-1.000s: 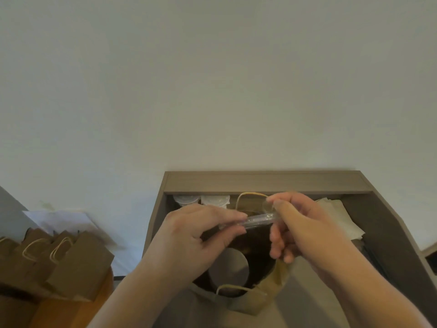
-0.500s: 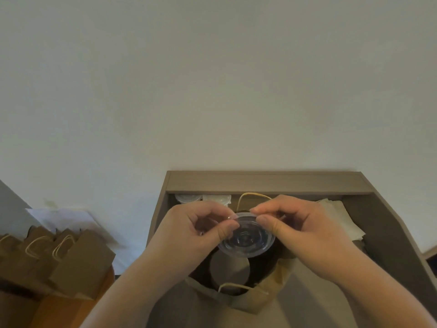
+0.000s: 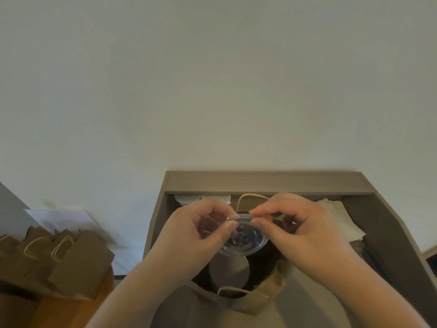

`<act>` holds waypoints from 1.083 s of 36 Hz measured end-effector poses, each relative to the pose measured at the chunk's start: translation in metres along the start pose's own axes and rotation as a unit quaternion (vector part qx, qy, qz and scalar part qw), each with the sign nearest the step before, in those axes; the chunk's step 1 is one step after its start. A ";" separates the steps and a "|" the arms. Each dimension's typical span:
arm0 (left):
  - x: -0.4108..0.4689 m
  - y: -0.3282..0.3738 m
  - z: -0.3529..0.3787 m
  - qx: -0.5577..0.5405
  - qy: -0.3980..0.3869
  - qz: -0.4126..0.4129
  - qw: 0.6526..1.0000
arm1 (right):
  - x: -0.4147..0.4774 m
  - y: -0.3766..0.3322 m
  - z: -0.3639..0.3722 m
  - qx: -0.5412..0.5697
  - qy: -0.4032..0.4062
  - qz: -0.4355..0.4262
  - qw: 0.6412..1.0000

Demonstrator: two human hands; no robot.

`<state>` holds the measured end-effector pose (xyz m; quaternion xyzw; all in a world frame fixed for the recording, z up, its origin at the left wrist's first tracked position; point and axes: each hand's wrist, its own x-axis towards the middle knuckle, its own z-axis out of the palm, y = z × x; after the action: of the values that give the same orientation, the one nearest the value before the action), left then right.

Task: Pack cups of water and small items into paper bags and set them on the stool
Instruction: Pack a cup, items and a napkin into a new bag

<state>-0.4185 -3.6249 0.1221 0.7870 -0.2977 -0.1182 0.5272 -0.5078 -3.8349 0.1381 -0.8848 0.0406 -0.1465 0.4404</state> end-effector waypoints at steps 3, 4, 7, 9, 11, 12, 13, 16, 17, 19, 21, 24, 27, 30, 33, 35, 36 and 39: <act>0.001 -0.001 0.001 0.003 0.005 -0.005 1.000 | 0.001 0.000 -0.001 0.000 0.002 0.005 1.000; 0.001 -0.001 0.001 0.005 0.005 -0.007 1.000 | 0.002 0.000 -0.001 0.000 0.002 0.008 1.000; 0.003 -0.003 0.002 0.007 0.003 -0.008 1.000 | 0.004 0.000 0.000 0.010 -0.005 0.025 1.000; 0.004 -0.005 0.002 0.009 -0.001 -0.005 1.000 | 0.005 0.002 0.001 0.020 -0.006 0.032 0.999; 0.005 -0.006 0.002 0.015 -0.006 -0.001 1.000 | 0.006 0.003 0.001 0.019 -0.009 0.036 0.999; 0.005 -0.007 0.002 0.016 -0.009 0.000 1.000 | 0.006 0.002 0.001 0.019 -0.010 0.038 0.999; 0.006 -0.007 0.002 0.015 -0.012 0.001 1.000 | 0.006 0.002 0.001 0.018 -0.011 0.039 0.999; 0.006 -0.007 0.002 0.011 -0.021 0.011 1.000 | 0.006 0.001 0.001 0.016 -0.021 0.041 0.999; 0.006 -0.006 0.002 0.010 -0.023 0.012 1.000 | 0.007 0.002 0.001 0.011 -0.028 0.040 0.999; 0.008 -0.006 0.003 0.009 -0.019 0.009 1.000 | 0.007 0.002 0.001 0.008 -0.042 0.039 0.998; 0.010 -0.007 0.005 0.007 -0.006 0.011 1.000 | 0.008 0.000 0.001 0.054 -0.061 0.046 0.996; 0.013 -0.009 0.006 0.014 0.026 0.020 0.999 | 0.011 -0.002 0.000 0.170 -0.105 0.092 0.976; 0.014 -0.012 0.006 0.022 0.040 0.023 0.999 | 0.013 0.002 0.000 0.231 -0.154 0.143 0.950; 0.014 -0.015 0.008 0.042 0.045 0.026 0.998 | 0.015 0.008 0.000 0.289 -0.180 0.185 0.922; 0.014 -0.016 0.009 0.070 0.054 0.027 0.996 | 0.015 0.012 0.000 0.270 -0.185 0.198 0.924; 0.015 -0.015 0.010 0.071 0.054 0.031 0.996 | 0.014 0.014 0.001 0.275 -0.197 0.205 0.919; 0.015 -0.015 0.011 0.072 0.056 0.031 0.995 | 0.014 0.015 0.003 0.286 -0.201 0.207 0.914; 0.014 -0.013 0.012 0.081 0.057 0.036 0.994 | 0.013 0.015 0.008 0.351 -0.205 0.212 0.889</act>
<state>-0.4091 -3.6383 0.1071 0.8211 -0.3040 -0.0294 0.4822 -0.4925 -3.8405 0.1245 -0.6535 0.0821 0.1298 0.7412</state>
